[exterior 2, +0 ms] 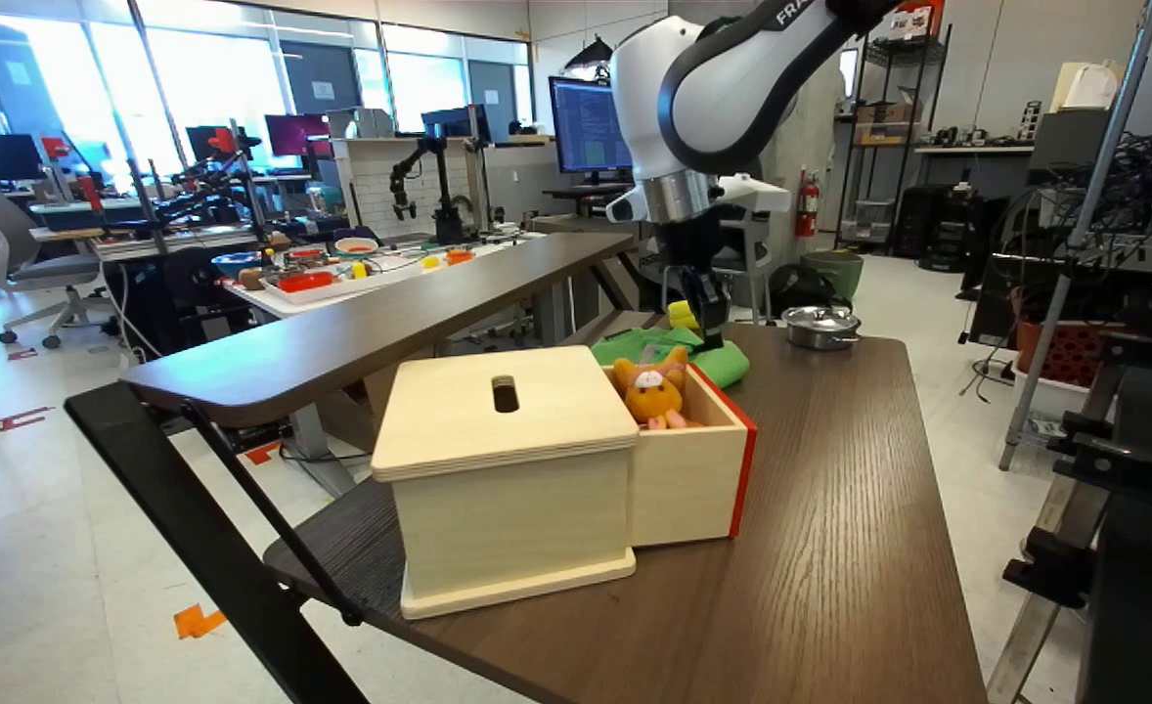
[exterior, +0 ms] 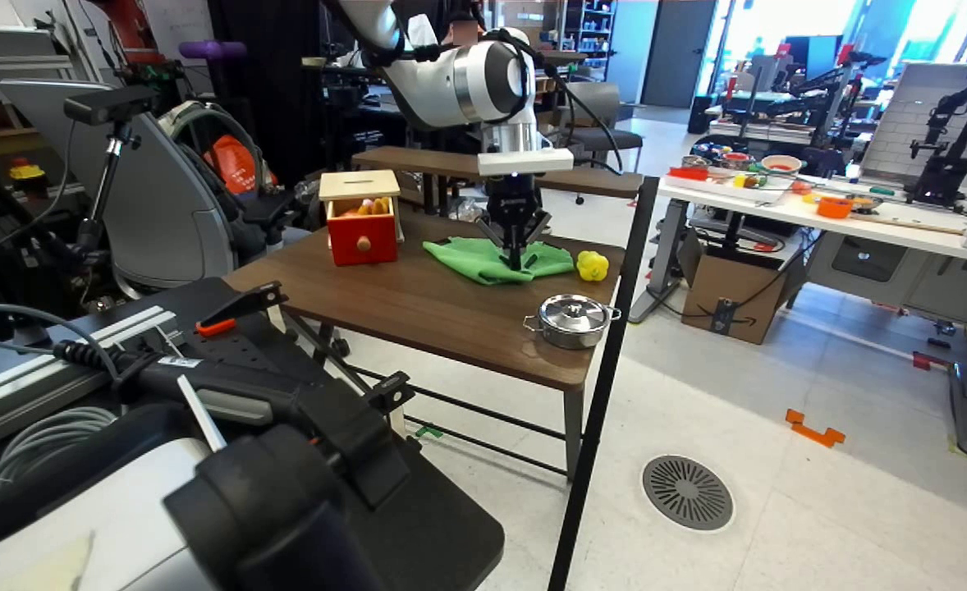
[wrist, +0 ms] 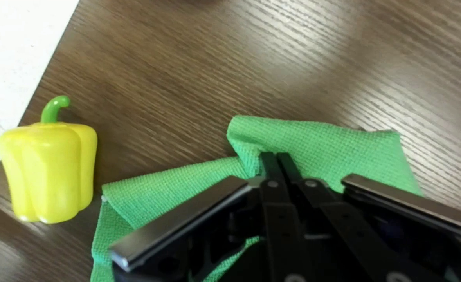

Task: Fold the green towel

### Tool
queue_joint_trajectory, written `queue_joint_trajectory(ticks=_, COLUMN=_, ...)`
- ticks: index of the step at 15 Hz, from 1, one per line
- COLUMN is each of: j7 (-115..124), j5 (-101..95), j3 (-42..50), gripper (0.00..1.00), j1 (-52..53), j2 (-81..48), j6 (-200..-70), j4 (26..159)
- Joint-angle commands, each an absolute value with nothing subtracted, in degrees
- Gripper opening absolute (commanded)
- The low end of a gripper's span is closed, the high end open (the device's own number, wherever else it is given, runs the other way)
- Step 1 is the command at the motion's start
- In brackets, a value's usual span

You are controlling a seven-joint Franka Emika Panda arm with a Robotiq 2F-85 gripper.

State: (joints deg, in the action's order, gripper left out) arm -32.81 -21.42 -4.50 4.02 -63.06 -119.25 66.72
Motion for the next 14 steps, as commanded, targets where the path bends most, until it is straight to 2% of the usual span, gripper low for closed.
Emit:
queue_joint_trajectory(ticks=1, j7=-34.3, j5=-20.4, j3=-3.8, gripper=0.35, j1=5.3, j2=-65.8, j6=-114.9, j4=61.1)
queue_joint_trajectory(ticks=7, j7=-31.4, j5=-21.1, j3=-3.1, gripper=0.8, j1=6.2, j2=-61.4, j6=-116.5, j4=64.7)
queue_joint_trajectory(ticks=10, j7=-28.5, j5=-20.9, j3=-3.6, gripper=0.99, j1=6.6, j2=-55.7, j6=-118.3, j4=70.7)
queue_joint_trajectory(ticks=11, j7=-28.6, j5=-20.6, j3=-4.1, gripper=1.0, j1=6.6, j2=-54.5, j6=-117.5, j4=72.3)
queue_joint_trajectory(ticks=12, j7=-30.0, j5=-20.9, j3=-3.7, gripper=0.92, j1=6.4, j2=-59.6, j6=-117.5, j4=65.8)
queue_joint_trajectory(ticks=13, j7=-29.7, j5=-20.9, j3=-3.8, gripper=0.98, j1=6.6, j2=-58.2, j6=-117.5, j4=67.4)
queue_joint_trajectory(ticks=14, j7=-29.4, j5=-21.0, j3=-3.9, gripper=1.0, j1=6.8, j2=-57.1, j6=-117.4, j4=68.6)
